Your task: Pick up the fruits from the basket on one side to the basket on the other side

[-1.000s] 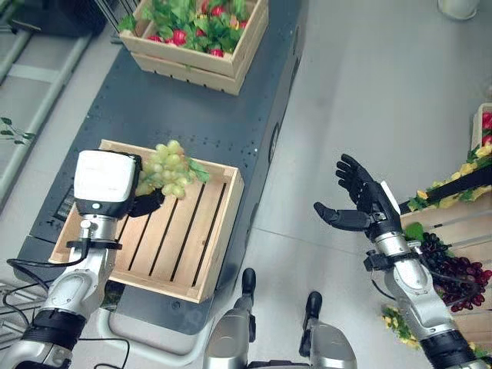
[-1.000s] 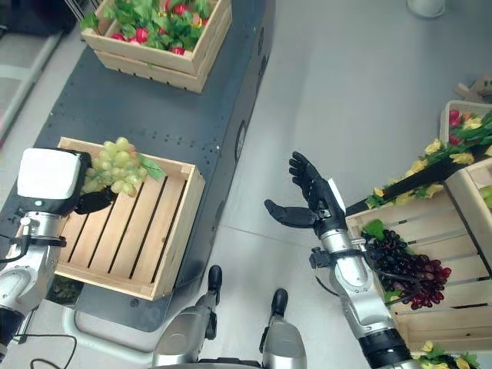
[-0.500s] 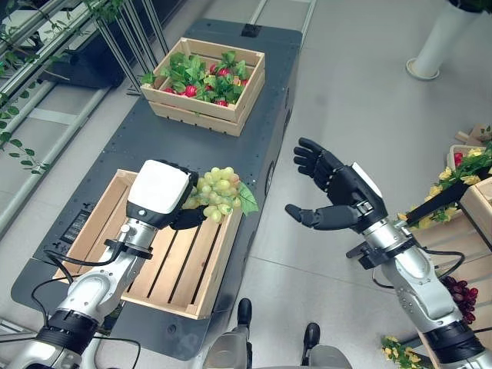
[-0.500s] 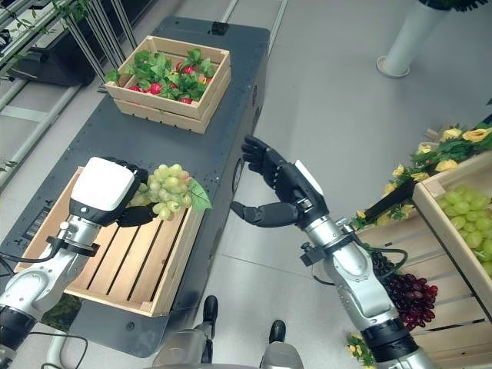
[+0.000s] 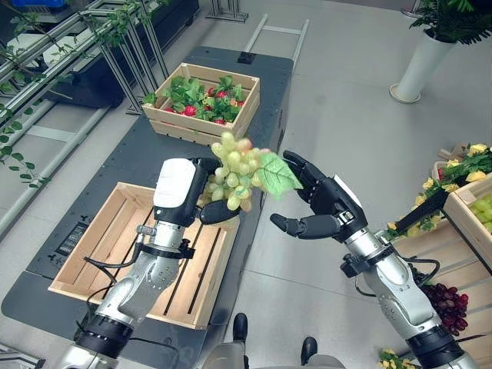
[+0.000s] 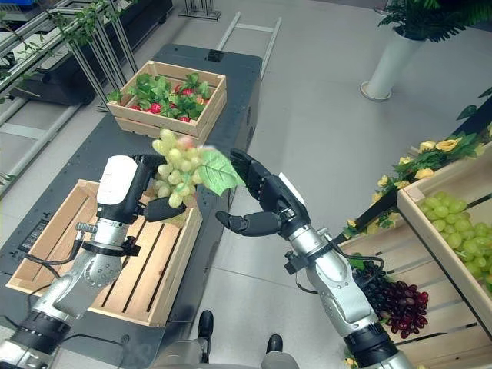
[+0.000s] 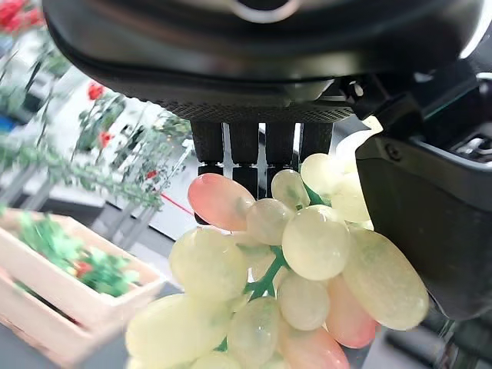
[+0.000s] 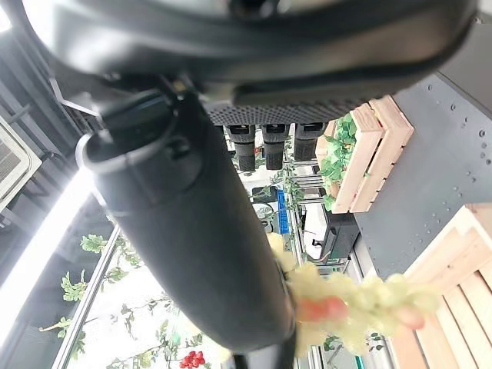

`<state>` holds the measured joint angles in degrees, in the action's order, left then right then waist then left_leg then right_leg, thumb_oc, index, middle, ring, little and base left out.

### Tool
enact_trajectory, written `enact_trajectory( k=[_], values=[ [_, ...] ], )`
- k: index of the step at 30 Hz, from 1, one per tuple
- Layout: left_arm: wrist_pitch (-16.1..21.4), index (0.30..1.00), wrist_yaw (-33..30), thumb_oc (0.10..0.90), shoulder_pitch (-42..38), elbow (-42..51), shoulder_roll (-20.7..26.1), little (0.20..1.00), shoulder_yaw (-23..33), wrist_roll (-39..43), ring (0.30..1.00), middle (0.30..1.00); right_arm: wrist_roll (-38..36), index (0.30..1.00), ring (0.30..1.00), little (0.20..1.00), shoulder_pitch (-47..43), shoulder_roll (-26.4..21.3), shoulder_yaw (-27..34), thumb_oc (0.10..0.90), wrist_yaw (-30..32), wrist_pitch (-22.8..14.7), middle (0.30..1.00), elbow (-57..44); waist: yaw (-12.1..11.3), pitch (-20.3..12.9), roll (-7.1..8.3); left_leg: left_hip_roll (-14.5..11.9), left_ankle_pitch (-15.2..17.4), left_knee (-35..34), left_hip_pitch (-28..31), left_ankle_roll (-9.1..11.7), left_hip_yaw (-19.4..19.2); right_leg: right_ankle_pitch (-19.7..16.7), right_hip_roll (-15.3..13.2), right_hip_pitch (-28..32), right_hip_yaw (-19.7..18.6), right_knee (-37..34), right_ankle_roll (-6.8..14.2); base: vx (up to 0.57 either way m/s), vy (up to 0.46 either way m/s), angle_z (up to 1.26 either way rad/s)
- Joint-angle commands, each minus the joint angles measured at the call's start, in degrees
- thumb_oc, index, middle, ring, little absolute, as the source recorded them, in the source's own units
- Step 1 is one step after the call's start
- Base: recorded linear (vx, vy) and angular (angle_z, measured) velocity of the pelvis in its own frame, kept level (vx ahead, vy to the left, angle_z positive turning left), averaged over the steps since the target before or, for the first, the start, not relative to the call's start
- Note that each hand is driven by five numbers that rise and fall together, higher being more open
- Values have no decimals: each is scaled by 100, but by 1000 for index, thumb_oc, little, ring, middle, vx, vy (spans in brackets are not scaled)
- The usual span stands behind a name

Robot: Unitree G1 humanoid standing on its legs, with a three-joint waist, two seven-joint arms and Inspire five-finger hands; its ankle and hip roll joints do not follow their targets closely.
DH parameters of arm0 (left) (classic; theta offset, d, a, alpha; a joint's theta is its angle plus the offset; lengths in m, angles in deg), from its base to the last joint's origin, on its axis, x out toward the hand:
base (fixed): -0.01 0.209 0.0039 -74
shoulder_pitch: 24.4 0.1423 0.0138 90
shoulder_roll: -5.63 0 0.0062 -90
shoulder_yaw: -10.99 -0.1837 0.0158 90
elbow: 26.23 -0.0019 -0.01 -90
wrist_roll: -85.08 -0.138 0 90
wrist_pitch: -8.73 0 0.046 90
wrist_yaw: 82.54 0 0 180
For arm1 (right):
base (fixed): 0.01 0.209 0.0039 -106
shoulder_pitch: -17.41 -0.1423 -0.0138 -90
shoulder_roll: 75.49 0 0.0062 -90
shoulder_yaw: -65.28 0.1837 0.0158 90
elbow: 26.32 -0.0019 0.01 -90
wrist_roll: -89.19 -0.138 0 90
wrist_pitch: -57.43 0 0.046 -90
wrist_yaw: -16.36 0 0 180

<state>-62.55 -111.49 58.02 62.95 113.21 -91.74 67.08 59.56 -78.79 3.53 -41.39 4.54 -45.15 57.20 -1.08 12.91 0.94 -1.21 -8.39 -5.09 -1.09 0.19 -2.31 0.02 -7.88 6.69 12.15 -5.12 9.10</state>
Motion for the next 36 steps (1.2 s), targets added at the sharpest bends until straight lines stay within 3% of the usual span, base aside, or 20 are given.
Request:
enact_trajectory(
  k=[1, 7, 12, 19, 25, 36],
  values=[
    [937, 300, 183, 400, -489, 65, -480, 300, 683, 2131, 300, 300, -75, 900, 900, 900, -141, 234, 19, 800, 173, -509, 900, -20, -27, -945, -23, -54, 890, 9, 449, 181, 140, -151, 171, -202, -51, 35, -275, -2, 1, -13],
    [1128, 300, 1115, 400, -309, 204, -1331, 300, 524, 4312, 300, 300, 31, 900, 900, 900, -182, 485, -15, 800, 269, -488, 900, -22, -28, -940, 28, -60, 904, 9, 436, 163, 125, -144, 192, -232, -90, 52, -301, -4, -5, -5],
    [1079, 300, 1304, 400, -199, 296, -1399, 300, 431, 4447, 300, 300, -7, 900, 900, 900, -142, 466, -6, 800, 240, -440, 900, -147, -33, -915, 54, -73, 896, 9, 413, 149, 101, -150, 217, -269, -132, 64, -325, 0, 0, 0],
    [1011, 300, 1430, 400, -197, 309, -1278, 300, 374, 3995, 300, 300, -219, 900, 900, 900, -116, 472, -11, 800, 160, -427, 900, -205, -46, -934, 62, -87, 888, 9, 381, 154, 95, -165, 228, -271, -150, 26, -332, 0, 0, 0],
    [1034, 300, 1293, 400, -250, 355, -1098, 300, 275, 3495, 300, 300, -663, 900, 900, 900, -109, 484, -110, 800, -70, -192, 900, -356, -48, -945, 56, -94, 878, 9, 357, 169, 85, -178, 225, -281, -158, 13, -328, -1, 0, -1],
    [1447, 300, 857, 400, -396, 493, -977, 300, -68, 2653, 300, 300, -1253, 900, 900, 900, -184, 536, -494, 800, -232, 359, 900, -458, -47, -970, 103, -107, 859, 9, 338, 169, 69, -194, 222, -300, -174, 12, -324, -5, 0, -2]
  ],
)
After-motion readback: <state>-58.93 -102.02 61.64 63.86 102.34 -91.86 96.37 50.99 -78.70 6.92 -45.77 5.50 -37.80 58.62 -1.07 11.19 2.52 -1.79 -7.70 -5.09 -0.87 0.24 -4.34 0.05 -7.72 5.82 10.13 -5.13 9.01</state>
